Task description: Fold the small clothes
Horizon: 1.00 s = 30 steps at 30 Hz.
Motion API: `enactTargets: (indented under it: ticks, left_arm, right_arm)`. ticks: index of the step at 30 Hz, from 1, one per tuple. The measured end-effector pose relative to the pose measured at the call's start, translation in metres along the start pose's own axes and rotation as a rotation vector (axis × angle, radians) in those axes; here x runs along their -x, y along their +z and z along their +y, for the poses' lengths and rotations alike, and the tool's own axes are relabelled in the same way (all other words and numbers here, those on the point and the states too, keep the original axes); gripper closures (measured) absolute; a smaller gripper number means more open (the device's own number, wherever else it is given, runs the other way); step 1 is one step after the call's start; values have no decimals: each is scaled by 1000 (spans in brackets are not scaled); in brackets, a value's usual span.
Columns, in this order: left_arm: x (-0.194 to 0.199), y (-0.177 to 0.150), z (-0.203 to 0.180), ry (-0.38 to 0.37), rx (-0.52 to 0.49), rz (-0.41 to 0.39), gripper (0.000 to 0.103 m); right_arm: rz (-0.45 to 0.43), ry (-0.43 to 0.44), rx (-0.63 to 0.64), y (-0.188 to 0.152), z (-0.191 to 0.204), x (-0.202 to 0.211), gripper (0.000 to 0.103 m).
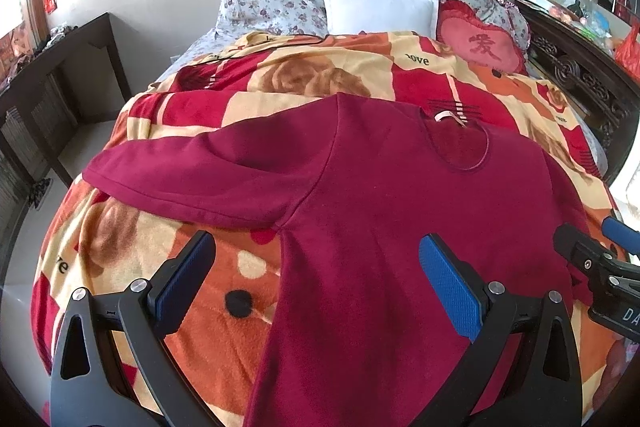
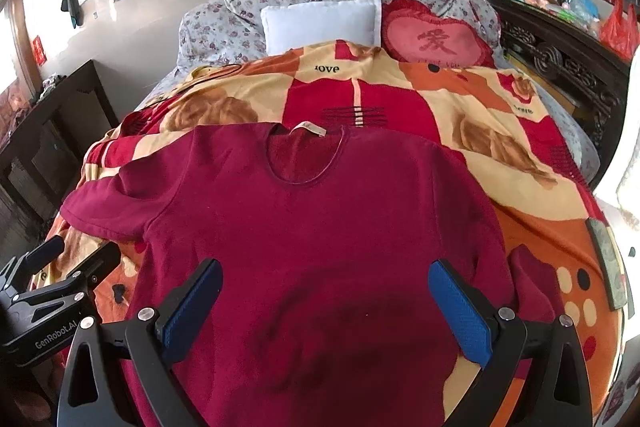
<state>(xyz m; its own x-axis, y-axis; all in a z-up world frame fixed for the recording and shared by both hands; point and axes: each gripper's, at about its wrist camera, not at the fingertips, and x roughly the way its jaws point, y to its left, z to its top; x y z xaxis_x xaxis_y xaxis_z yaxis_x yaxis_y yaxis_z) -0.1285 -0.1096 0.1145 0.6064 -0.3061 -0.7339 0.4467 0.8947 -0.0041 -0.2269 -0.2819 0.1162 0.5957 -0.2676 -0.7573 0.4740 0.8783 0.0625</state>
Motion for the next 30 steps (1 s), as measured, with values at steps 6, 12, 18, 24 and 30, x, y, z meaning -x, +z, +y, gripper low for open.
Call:
enactTargets:
  ticks: [6, 12, 18, 24, 30]
  left_arm:
    - [-5, 0, 1, 0, 15, 9, 1]
    - [-8, -1, 0, 6, 11, 12, 1]
    - [-14, -1, 2, 7, 21, 23, 1]
    - [-19, -1, 6, 9, 31, 31, 1]
    - [-24, -1, 9, 14, 37, 41, 1]
  right_arm:
    - [4, 1, 1, 0, 3, -5, 1]
    - [12, 3, -4, 0, 5, -10, 1]
    - [18, 5, 2, 0, 8, -14, 1]
    - [28, 8, 12, -1, 13, -20, 1]
    - [38, 15, 20, -1, 19, -26, 1]
